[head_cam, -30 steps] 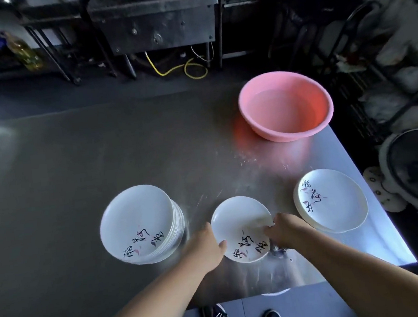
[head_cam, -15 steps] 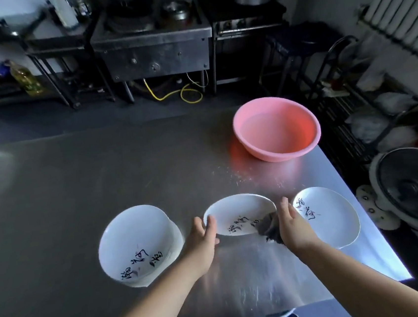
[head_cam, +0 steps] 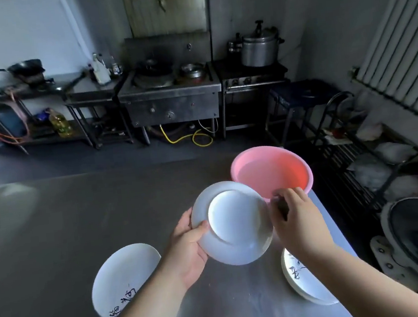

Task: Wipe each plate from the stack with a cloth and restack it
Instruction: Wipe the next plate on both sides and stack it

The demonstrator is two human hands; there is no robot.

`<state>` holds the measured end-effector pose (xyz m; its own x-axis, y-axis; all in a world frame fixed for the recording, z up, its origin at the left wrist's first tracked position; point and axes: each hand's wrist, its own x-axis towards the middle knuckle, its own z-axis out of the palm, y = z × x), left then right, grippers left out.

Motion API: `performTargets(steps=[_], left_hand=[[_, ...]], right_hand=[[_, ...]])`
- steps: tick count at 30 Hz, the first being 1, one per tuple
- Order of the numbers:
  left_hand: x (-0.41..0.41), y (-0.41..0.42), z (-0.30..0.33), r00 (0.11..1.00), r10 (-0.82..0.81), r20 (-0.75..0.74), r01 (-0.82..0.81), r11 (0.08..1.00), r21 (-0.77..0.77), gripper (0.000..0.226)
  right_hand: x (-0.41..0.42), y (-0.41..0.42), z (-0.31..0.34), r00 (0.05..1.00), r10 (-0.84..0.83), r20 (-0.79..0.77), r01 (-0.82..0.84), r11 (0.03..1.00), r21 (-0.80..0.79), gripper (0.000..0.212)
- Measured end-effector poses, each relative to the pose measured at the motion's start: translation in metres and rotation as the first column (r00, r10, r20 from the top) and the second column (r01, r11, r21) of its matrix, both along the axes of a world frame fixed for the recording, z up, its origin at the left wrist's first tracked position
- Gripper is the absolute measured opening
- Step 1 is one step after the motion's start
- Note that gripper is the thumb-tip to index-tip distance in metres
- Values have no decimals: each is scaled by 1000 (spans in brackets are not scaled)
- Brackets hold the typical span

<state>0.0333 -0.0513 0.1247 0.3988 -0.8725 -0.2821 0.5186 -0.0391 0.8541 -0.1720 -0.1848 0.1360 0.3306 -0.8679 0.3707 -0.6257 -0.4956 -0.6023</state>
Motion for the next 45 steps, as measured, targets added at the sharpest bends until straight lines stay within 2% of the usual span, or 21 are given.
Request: performTargets(steps=[2,3,4,5,7,8,10,15,17,21,26,29,35,40,45], left_hand=[[-7,-4,14,1000,-8,4,8,999,-37,56],[-11,-6,21,1000,-11,3,11,998,-58,55],[-16,-9,27,1000,-15,3,15,997,-78,51],[-21,-11,33,1000,-23,4,24,995,-98,48],[-31,-17,45,999,-36,7,36,989,-146,47],[-34,-19,51,999,-32,13,34,986,-164,47],[-38,-24,62,1000,-13,18,17,982,-186,46],[-32,-33,73,997,82,-12,-83,980,-183,42],[-34,-34,73,996,89,-23,-91,981,-169,43],[-48,-31,73,998,33,-54,-43,981,-189,47],[-38,-37,85,991,107,-76,-124,953,-275,48],[-33,-37,85,991,113,-72,-128,956,-265,47],[-45,-37,88,996,59,-70,-76,962,-262,50],[-36,-42,93,986,137,-97,-159,946,-282,51],[-41,-35,88,992,86,-97,-107,965,-240,54]], right_hand=[[6,-4,21,965,160,206,-148,986,-71,24],[12,-5,31,931,275,240,-258,961,-101,33],[17,-5,38,900,386,204,-365,921,-134,42],[23,-6,41,884,456,104,-437,884,-164,49],[32,-8,40,887,436,-152,-461,853,-244,60],[34,-8,41,893,389,-226,-441,854,-275,65],[33,-6,43,883,370,-287,-451,839,-306,73],[12,17,27,785,456,-420,-602,722,-342,90],[9,15,25,784,422,-455,-590,735,-335,95],[23,-13,50,847,349,-401,-479,827,-293,100],[10,0,45,796,424,-432,-583,731,-355,96],[-3,7,37,778,427,-461,-601,721,-345,99],[11,-36,69,855,347,-385,-484,799,-355,94],[0,2,43,834,460,-305,-548,757,-357,92],[1,-16,51,883,419,-211,-466,829,-309,83]])
